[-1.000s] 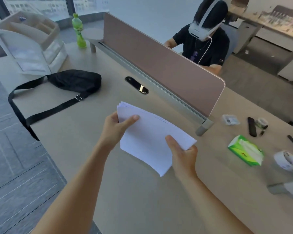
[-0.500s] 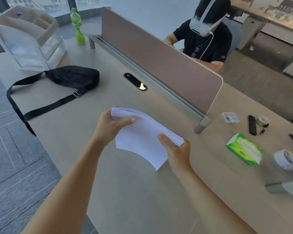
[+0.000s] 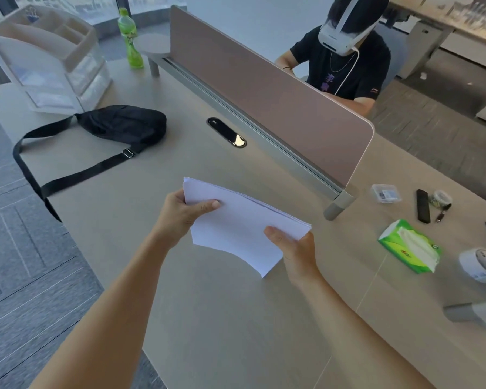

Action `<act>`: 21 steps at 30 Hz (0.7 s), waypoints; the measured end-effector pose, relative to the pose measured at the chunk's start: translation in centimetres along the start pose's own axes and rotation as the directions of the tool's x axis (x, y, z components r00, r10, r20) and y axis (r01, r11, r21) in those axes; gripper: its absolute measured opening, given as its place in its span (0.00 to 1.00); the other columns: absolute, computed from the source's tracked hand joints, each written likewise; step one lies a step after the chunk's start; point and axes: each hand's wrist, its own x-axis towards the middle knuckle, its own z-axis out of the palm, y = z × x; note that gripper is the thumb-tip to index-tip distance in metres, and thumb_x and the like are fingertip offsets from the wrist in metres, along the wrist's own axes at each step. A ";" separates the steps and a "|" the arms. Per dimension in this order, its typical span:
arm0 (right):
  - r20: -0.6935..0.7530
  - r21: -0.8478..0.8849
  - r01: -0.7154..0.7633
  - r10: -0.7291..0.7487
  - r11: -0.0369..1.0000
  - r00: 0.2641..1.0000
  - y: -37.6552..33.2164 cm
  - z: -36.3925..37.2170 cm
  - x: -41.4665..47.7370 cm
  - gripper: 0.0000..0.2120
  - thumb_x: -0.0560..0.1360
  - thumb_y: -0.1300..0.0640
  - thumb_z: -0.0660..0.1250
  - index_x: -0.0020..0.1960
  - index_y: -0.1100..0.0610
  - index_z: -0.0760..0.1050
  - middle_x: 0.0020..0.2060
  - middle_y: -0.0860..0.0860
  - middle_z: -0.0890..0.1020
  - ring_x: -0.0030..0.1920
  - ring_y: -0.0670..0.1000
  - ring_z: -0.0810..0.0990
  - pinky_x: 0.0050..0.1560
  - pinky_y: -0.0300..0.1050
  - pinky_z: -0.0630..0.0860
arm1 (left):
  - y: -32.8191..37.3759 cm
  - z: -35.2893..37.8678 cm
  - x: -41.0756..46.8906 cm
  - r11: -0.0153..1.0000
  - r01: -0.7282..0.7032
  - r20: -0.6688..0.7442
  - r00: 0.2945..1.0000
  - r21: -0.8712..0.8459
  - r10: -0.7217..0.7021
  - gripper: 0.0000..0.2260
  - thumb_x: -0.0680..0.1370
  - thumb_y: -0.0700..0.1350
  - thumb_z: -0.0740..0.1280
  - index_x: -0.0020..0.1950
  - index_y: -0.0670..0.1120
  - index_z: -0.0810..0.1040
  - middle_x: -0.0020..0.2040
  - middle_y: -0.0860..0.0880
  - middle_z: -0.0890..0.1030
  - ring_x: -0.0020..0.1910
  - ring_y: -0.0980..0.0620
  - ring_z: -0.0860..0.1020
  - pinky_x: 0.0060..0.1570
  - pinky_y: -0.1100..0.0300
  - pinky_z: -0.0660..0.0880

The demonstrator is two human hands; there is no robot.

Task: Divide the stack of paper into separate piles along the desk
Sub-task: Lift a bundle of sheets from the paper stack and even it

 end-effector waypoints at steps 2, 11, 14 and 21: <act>0.015 -0.045 -0.008 0.009 0.999 1.000 0.3 -0.1 0.3 0.09 0.67 0.56 0.77 0.47 0.52 0.85 0.48 0.55 0.87 0.52 0.57 0.85 0.58 0.62 0.80 | -0.1 0.0 0.1 0.999 0.037 0.041 0.998 0.011 -0.037 0.18 0.62 0.48 0.81 0.48 0.44 0.85 0.45 0.50 0.87 0.44 0.53 0.85 0.40 0.64 0.79; 0.030 -0.048 -0.001 0.003 0.999 1.000 0.9 -0.3 0.6 0.08 0.70 0.58 0.76 0.47 0.48 0.86 0.49 0.52 0.87 0.53 0.53 0.85 0.60 0.60 0.79 | -1.0 -0.1 0.2 0.999 0.032 0.045 0.998 0.005 -0.032 0.15 0.67 0.46 0.78 0.50 0.40 0.84 0.44 0.50 0.87 0.43 0.54 0.85 0.40 0.65 0.78; 0.053 -0.071 -0.007 0.011 0.997 0.999 1.1 -0.3 0.7 0.10 0.71 0.61 0.76 0.47 0.46 0.86 0.50 0.51 0.87 0.53 0.52 0.85 0.60 0.58 0.79 | -1.6 0.2 -0.1 1.000 0.017 0.017 1.000 0.000 -0.017 0.19 0.65 0.50 0.78 0.50 0.40 0.84 0.45 0.50 0.86 0.43 0.54 0.85 0.40 0.65 0.78; -0.001 -0.103 -0.008 0.008 0.995 1.000 0.8 -0.7 0.9 0.07 0.73 0.60 0.76 0.47 0.49 0.83 0.45 0.47 0.88 0.49 0.46 0.86 0.51 0.46 0.79 | -1.9 0.7 -0.7 0.998 0.012 -0.015 1.000 -0.058 -0.013 0.19 0.68 0.49 0.77 0.52 0.36 0.83 0.52 0.41 0.85 0.47 0.46 0.84 0.47 0.55 0.81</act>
